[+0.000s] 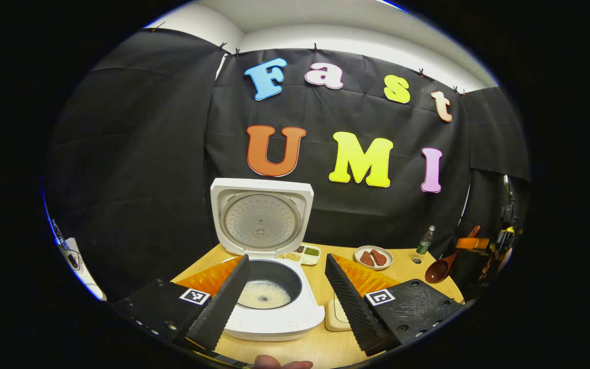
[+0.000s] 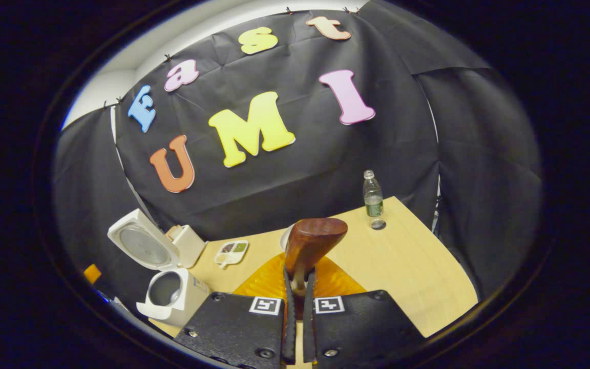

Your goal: Close the left gripper, press the button to open the rice cooker; take a wooden spoon from the chopstick holder with the right hand, scoop a spoonful of rice and pour it into the rice cooker, then put the wooden spoon back into the chopstick holder.

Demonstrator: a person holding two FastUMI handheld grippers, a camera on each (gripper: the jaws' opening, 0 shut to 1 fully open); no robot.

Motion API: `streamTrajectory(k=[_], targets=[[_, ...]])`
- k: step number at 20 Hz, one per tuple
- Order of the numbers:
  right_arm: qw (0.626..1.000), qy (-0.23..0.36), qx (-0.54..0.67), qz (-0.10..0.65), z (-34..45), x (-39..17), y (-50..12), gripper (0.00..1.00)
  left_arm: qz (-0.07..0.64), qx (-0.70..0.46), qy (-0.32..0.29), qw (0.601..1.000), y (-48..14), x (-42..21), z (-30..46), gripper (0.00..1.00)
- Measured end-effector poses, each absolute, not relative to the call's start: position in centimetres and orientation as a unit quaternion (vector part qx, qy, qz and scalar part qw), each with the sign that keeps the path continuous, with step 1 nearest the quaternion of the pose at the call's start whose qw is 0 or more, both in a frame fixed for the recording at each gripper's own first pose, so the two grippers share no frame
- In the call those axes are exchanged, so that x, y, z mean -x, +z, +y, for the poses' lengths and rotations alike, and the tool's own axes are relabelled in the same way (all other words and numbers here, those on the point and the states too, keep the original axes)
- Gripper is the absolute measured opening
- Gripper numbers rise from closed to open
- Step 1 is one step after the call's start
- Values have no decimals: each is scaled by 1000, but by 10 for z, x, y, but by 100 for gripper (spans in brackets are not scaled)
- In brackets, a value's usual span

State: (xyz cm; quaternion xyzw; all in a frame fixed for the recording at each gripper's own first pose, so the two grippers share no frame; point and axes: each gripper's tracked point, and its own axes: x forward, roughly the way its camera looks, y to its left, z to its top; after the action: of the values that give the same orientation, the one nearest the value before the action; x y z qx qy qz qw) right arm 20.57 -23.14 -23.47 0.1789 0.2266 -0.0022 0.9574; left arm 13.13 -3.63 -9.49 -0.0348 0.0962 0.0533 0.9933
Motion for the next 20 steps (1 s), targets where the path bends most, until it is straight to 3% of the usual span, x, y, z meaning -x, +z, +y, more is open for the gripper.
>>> streamTrajectory(k=[11, 20], targets=[[947, -21, -187, 261, -249, -233, -347, 12, 113, 22, 59, 992, -89, -145, -68, 95], [947, -2, -181, 264, -237, -235, -370, 21, 84, 8, 63, 994, -58, -164, -56, 95]])
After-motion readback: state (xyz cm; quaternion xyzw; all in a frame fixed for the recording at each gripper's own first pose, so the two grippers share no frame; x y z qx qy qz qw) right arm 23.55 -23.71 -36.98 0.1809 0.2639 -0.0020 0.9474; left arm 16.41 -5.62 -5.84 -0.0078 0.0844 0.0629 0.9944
